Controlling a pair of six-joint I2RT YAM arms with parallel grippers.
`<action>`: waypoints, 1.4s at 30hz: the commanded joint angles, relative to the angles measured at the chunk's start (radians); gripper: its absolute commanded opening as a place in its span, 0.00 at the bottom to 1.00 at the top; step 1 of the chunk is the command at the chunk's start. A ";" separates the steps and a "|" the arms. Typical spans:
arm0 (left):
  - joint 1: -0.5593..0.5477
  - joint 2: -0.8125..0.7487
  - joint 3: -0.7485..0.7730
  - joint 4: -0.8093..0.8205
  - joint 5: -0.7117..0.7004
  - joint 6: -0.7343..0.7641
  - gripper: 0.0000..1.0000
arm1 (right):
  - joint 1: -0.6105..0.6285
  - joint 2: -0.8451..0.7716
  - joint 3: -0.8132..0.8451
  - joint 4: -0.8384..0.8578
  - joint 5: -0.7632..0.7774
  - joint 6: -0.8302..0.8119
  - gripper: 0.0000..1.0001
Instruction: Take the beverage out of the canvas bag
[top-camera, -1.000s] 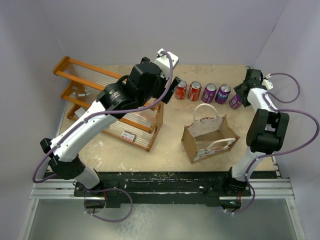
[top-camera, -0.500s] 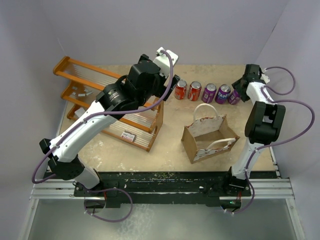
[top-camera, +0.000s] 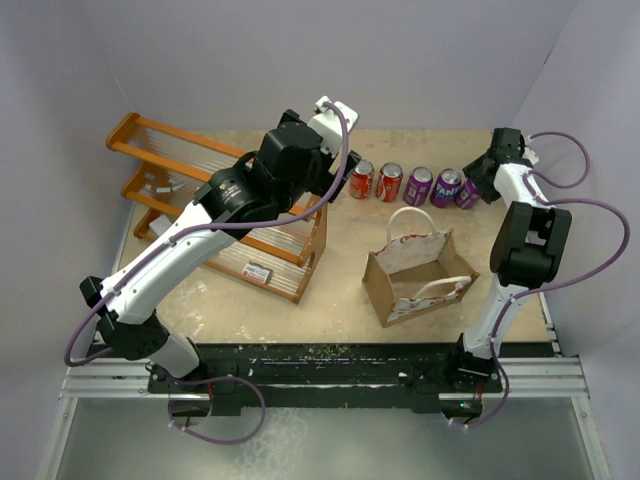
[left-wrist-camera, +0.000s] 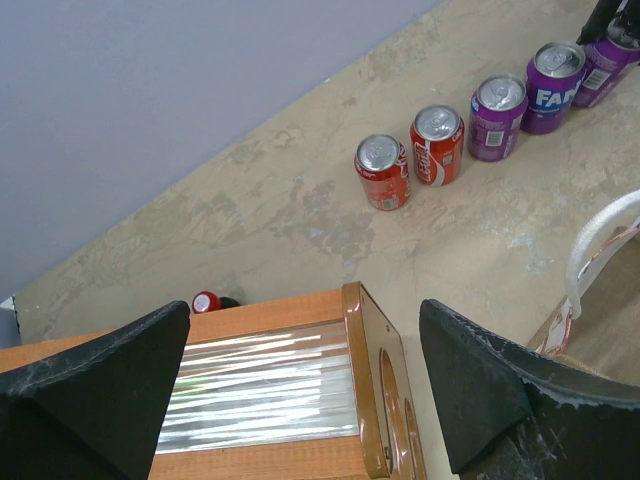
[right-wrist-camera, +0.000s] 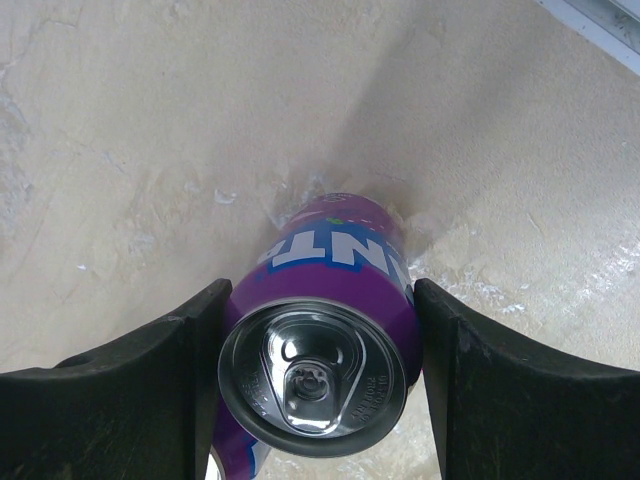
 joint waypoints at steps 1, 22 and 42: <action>0.005 -0.024 -0.003 0.054 -0.016 0.028 0.99 | -0.002 -0.033 0.037 0.026 -0.038 -0.023 0.40; 0.004 0.008 0.050 0.007 0.105 -0.094 0.99 | -0.002 -0.239 -0.074 -0.028 -0.004 -0.357 0.94; 0.019 0.141 0.142 -0.046 0.231 -0.283 0.99 | 0.201 -0.503 -0.061 -0.096 -0.212 -0.543 1.00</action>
